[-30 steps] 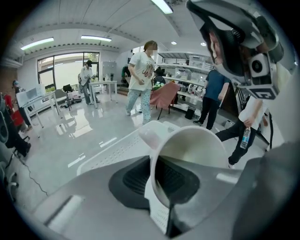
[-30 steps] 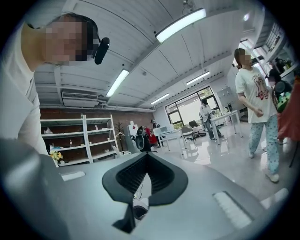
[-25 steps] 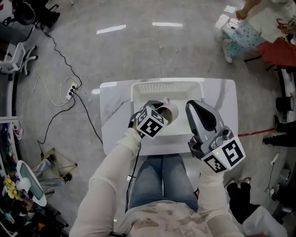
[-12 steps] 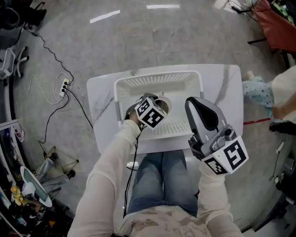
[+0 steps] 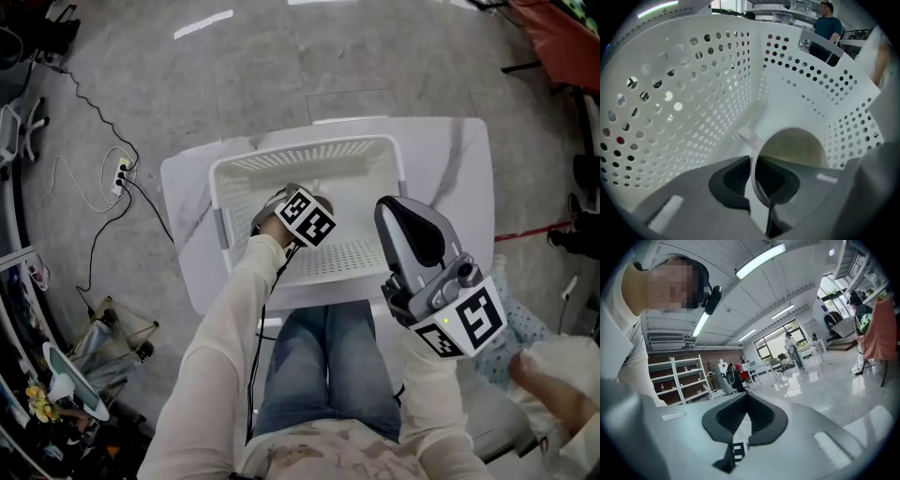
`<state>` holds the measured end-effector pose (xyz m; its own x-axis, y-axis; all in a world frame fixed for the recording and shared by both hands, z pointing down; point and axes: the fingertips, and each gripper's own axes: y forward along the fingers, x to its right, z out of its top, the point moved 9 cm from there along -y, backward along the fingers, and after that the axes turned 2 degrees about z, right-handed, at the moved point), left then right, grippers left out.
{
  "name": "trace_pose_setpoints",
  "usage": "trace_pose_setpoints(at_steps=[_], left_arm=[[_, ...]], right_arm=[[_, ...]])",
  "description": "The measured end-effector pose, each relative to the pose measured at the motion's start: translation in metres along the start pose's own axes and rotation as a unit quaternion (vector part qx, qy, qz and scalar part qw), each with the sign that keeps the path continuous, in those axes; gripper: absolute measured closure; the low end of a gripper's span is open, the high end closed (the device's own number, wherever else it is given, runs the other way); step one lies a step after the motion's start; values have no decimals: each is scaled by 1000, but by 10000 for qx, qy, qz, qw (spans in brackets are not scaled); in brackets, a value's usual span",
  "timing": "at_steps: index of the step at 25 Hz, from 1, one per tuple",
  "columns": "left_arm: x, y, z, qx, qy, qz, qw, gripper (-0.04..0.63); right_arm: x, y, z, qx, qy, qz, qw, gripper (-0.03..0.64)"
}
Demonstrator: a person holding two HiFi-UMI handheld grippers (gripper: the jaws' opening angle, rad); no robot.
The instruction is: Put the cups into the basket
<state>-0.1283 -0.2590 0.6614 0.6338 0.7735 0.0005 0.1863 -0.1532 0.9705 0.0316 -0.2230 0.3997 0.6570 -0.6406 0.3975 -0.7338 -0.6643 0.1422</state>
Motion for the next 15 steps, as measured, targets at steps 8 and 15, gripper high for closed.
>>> trace_pose_setpoints(at_steps=[8,15], left_arm=[[6,18,-3,-242,122,98,9996,560],[6,23,-8,-308,22,98,9995,560]], right_arm=[[6,-3,-6,-94,22,-28,9999,589],[5,-5,-4,-125,-16,-28,9999,589]])
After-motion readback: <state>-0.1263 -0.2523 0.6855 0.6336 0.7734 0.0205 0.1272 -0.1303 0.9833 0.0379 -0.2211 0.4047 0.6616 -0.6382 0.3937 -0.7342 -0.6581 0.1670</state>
